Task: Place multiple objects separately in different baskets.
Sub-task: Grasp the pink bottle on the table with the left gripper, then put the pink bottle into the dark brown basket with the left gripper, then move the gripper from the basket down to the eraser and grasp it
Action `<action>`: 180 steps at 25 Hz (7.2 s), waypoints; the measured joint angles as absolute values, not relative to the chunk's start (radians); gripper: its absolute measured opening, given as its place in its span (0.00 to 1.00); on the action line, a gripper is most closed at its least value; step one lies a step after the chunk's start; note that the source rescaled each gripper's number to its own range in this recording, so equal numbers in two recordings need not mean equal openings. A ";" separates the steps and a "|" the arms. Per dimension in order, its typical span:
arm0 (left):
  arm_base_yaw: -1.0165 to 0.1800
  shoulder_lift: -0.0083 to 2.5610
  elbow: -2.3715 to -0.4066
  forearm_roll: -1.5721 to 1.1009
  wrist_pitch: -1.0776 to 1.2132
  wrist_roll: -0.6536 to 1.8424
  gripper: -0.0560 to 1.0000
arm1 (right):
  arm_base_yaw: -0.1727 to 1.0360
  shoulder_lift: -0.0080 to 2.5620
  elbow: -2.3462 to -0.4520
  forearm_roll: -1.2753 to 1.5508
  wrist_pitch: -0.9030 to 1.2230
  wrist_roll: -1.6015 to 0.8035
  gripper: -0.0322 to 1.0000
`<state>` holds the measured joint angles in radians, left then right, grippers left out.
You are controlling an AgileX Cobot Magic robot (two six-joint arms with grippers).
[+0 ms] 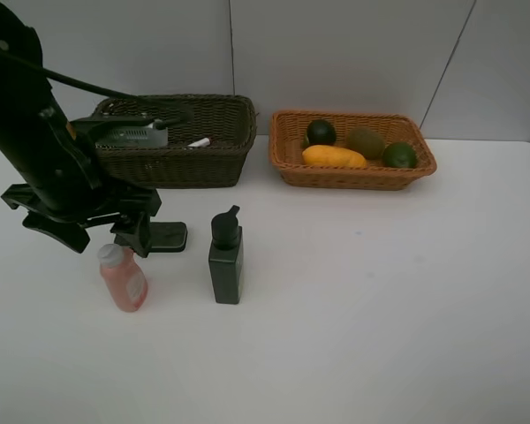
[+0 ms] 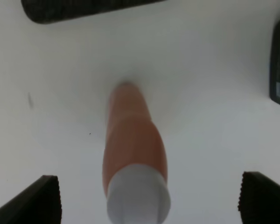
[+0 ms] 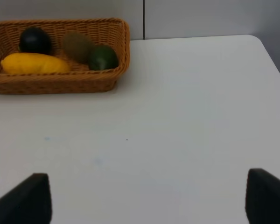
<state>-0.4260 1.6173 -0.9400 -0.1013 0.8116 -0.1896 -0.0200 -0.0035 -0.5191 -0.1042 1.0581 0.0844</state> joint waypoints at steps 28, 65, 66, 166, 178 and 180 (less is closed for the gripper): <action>-0.439 1.786 -0.924 -0.101 0.711 -0.190 0.34 | -0.020 -0.004 -0.519 -0.104 1.058 0.084 1.00; -0.436 1.790 -1.399 -0.061 1.091 -0.135 0.34 | -0.020 -0.004 -0.519 -0.104 1.058 0.084 1.00; -0.434 1.791 -1.428 -0.056 1.093 -0.131 0.34 | -0.020 -0.004 -0.519 -0.104 1.058 0.084 1.00; -0.453 1.619 -1.160 0.161 0.784 0.930 1.00 | -0.020 -0.004 -0.519 -0.104 1.058 0.084 1.00; -0.453 1.817 -1.158 0.143 0.755 0.978 1.00 | -0.020 -0.004 -0.519 -0.104 1.058 0.084 1.00; -0.453 1.868 -1.158 0.138 0.741 0.995 1.00 | -0.020 -0.004 -0.519 -0.104 1.058 0.084 1.00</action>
